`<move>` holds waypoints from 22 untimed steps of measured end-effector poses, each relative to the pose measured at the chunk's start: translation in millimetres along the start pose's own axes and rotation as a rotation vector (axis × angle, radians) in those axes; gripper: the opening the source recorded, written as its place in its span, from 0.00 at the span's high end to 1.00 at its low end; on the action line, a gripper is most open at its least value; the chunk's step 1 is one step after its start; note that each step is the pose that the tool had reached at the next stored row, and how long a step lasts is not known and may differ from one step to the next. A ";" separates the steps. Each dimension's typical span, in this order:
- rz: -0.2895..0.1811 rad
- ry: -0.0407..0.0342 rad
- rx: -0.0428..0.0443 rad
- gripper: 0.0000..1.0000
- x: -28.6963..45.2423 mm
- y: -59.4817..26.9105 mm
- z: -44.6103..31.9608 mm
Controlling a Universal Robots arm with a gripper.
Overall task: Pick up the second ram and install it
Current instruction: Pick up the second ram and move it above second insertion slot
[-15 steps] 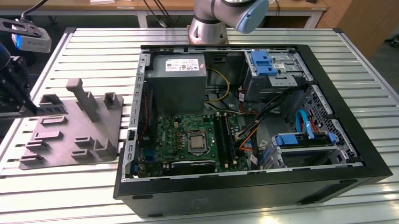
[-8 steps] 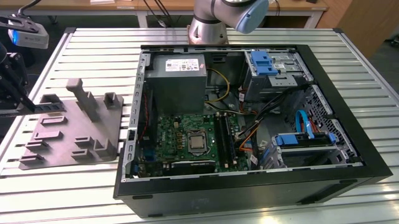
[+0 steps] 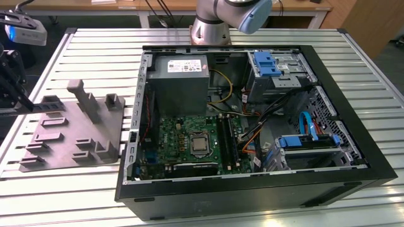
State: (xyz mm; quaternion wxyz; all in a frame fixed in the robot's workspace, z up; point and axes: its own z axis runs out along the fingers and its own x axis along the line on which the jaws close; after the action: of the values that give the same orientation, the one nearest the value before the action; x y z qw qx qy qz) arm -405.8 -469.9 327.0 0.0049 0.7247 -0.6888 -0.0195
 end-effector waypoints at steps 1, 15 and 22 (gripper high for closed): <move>0.000 -0.0002 0.0000 0.86 0.0 0.0 -0.8; 0.000 -0.0036 0.0002 0.86 -0.3 0.4 -12.5; 0.000 -0.0057 0.0005 0.86 -0.4 0.6 -17.3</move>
State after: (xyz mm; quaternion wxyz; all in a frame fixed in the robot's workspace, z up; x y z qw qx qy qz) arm -405.8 -469.9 344.3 0.0028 0.7247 -0.6888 -0.0214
